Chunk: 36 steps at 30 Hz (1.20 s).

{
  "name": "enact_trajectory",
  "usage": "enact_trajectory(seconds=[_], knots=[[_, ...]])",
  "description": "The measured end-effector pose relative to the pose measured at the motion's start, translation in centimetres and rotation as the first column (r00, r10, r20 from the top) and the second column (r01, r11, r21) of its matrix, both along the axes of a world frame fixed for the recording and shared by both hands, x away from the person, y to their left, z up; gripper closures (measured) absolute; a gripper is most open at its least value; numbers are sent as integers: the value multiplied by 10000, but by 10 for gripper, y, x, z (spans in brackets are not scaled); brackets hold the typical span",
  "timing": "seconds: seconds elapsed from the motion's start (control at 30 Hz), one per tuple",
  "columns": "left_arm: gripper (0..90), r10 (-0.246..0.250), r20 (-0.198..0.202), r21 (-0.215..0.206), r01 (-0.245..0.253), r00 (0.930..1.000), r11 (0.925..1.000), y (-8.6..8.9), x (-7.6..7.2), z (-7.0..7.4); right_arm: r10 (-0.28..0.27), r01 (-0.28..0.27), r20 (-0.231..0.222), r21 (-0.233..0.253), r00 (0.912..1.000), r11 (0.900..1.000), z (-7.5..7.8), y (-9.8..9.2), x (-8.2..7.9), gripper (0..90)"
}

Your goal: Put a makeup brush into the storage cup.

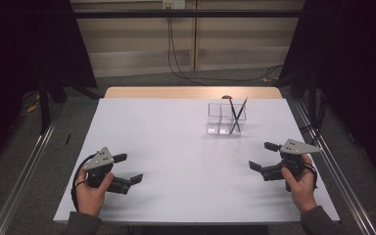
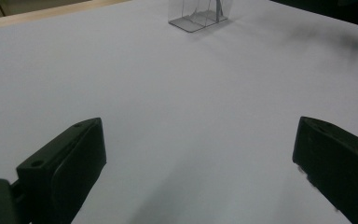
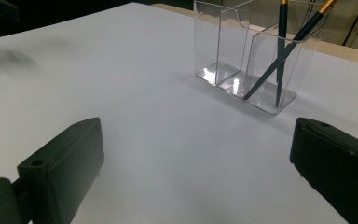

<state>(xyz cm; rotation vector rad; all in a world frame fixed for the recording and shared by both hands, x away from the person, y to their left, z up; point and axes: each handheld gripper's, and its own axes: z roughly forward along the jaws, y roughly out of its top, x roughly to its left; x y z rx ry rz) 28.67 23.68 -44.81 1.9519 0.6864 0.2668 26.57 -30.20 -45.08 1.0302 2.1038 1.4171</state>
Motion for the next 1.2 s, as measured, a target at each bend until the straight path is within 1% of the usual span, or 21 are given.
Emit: enact_trajectory(seconds=[0.03,0.07,0.17,0.23,0.3,0.43,0.47,0.63,0.77,1.2], knots=[[23,33,7,28,-33,10000,10000,0,0,0,-5,5,12,18,10000,10000,0,0,0,24],[24,45,-18,-48,-45,10000,10000,-1,0,0,-3,3,-4,17,10000,10000,0,-1,-1,24],[24,53,-18,-30,-53,10000,10000,-1,0,0,-25,25,5,40,10000,10000,1,-2,-3,24],[23,20,22,54,-20,10000,10000,0,1,0,-34,34,18,61,10000,10000,2,-3,-4,24],[24,-14,40,17,14,10000,10000,0,1,0,-41,41,41,48,10000,10000,1,-5,-4,24],[23,25,30,57,-25,10000,10000,0,1,0,-96,96,-24,107,10000,9999,1,-7,-7,24],[24,-10,36,-7,10,10000,10000,0,1,0,-109,109,-6,78,9999,9999,1,-7,-7,24],[23,-35,21,-57,35,10000,10000,-1,2,0,-88,89,-56,84,9999,9999,1,-11,-10,25],[24,-37,49,-36,37,10000,10000,-1,2,0,-174,175,-84,33,9998,9998,0,-13,-13,25],[24,-43,62,-58,43,10000,10000,-1,3,0,-97,97,-222,-16,9997,10000,-2,-18,-20,25]])
